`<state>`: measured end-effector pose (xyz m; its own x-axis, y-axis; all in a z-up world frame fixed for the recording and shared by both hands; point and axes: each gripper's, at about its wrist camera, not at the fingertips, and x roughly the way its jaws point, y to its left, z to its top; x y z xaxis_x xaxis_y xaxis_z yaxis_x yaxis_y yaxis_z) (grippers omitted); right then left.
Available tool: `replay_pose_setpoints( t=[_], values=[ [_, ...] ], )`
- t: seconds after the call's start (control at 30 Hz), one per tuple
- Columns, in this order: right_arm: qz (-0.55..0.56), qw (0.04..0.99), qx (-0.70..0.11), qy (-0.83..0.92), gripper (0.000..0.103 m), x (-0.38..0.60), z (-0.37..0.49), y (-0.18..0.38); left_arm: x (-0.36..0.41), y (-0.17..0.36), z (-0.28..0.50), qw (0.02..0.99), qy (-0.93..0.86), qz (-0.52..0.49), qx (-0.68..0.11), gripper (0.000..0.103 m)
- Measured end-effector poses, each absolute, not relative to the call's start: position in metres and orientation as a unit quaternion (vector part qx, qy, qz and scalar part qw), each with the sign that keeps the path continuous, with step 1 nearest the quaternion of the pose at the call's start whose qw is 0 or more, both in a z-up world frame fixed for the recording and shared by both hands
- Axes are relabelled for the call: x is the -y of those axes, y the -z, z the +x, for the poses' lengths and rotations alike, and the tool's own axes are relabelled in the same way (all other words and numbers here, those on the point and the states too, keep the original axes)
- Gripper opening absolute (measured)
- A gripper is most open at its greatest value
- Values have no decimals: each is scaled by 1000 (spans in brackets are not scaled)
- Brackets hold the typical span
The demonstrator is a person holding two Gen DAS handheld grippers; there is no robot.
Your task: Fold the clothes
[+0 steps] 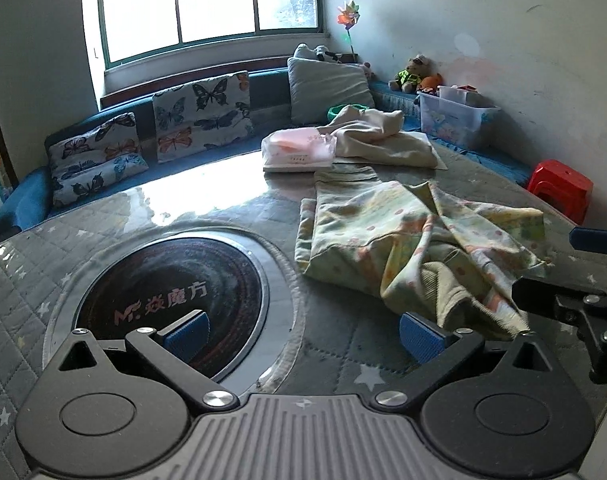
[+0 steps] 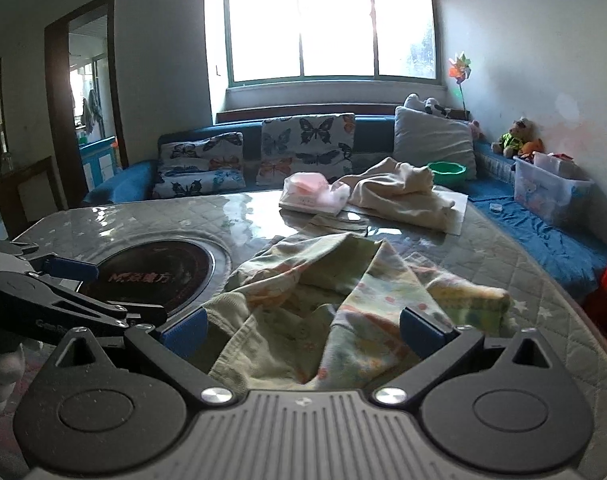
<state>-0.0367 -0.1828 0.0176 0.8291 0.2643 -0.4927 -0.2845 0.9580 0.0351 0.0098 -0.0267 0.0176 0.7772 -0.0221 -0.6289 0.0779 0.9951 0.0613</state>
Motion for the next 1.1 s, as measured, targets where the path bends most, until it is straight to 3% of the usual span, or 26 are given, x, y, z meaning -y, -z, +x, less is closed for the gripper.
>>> replay_pose_setpoints(
  t=[1.1],
  values=[
    [-23,942,-304,-137,103,198,-12,-15,65,-33,49,931,71,69,-351,103]
  ],
)
